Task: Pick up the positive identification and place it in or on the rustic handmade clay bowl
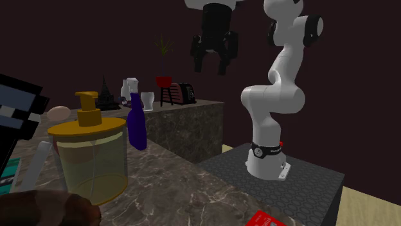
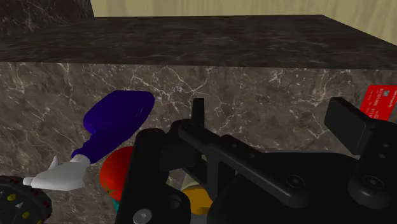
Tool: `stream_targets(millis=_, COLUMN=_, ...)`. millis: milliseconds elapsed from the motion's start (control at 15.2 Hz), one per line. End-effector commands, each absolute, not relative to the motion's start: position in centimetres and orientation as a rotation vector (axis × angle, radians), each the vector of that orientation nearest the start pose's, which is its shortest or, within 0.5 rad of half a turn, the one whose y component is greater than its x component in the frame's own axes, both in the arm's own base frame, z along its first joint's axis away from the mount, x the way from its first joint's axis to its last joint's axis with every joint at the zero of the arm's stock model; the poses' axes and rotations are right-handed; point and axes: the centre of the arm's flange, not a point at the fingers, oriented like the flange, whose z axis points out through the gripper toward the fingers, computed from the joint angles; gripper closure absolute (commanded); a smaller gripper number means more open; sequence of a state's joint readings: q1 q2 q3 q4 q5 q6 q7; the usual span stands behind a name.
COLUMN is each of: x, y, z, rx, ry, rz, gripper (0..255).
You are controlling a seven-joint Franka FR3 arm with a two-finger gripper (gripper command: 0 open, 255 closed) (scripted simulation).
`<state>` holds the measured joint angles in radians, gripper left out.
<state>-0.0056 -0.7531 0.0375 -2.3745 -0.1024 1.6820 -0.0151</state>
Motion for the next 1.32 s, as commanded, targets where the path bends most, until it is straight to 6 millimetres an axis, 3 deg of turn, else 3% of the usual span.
stream_targets(millis=0, x=32.6, y=0.4, z=58.2, rx=-3.267, ry=-0.075, rz=-0.099, gripper=0)
stream_targets(millis=594, x=33.0, y=7.3, z=49.5, rx=-3.197, ry=-0.087, rz=-0.383, gripper=0)
stream_targets(millis=1254, x=35.0, y=15.6, z=40.4, rx=-3.091, ry=-0.100, rz=-0.684, gripper=0)
